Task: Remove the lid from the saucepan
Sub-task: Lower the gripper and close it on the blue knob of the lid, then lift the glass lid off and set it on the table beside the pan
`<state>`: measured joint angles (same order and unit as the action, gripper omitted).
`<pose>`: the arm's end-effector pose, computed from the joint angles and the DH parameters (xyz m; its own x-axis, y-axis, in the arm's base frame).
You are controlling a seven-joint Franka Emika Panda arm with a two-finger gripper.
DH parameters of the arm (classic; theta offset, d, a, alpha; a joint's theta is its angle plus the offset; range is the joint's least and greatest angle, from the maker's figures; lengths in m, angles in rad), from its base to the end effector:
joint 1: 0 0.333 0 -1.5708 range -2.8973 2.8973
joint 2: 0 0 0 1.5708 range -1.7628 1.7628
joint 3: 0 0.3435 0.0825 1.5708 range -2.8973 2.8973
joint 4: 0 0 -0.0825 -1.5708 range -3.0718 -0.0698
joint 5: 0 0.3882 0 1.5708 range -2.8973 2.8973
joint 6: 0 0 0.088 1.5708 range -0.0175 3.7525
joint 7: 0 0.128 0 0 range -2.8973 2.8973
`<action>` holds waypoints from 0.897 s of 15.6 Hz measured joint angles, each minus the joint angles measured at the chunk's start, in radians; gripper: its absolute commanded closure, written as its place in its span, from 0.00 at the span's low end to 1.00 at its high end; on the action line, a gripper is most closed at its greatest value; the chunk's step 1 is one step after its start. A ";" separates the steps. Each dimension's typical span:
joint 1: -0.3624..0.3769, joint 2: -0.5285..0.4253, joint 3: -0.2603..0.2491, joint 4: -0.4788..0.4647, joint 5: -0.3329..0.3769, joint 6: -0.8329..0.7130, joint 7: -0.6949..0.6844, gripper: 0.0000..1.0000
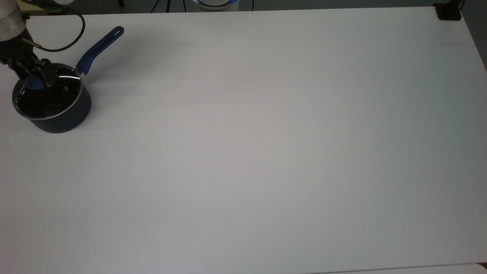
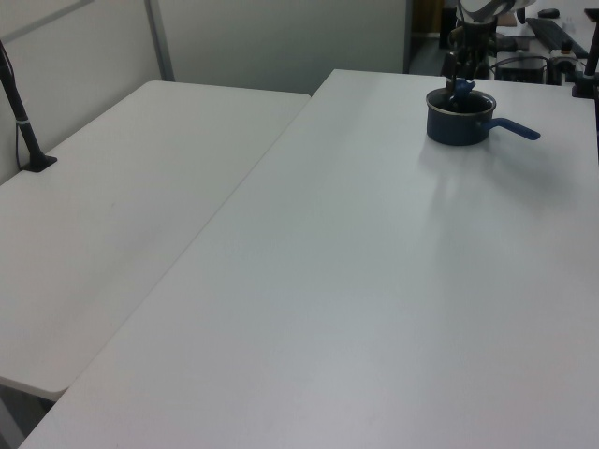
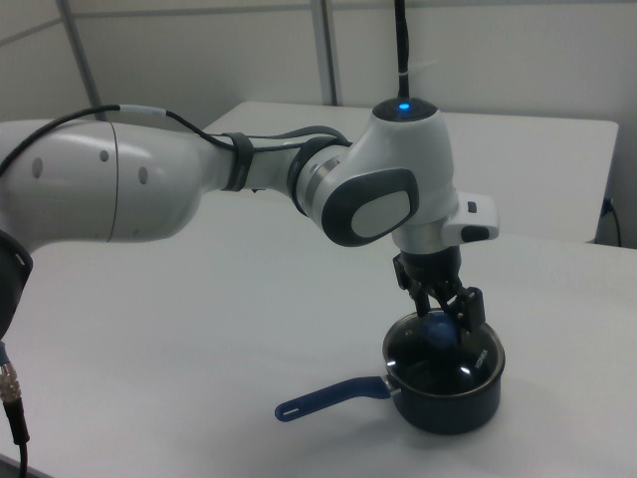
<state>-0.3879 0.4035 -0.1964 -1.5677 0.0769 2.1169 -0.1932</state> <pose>0.6011 -0.3695 0.4317 0.9099 -0.3869 0.1493 -0.3959 -0.9176 0.0350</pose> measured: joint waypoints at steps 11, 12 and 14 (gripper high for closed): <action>-0.002 0.006 0.000 -0.008 0.000 -0.011 -0.048 0.44; -0.002 0.005 -0.001 -0.007 0.000 -0.018 -0.054 0.44; -0.003 0.004 -0.001 -0.005 0.000 -0.027 -0.057 0.45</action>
<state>-0.3905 0.4076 -0.1970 -1.5726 0.0766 2.0896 -0.2502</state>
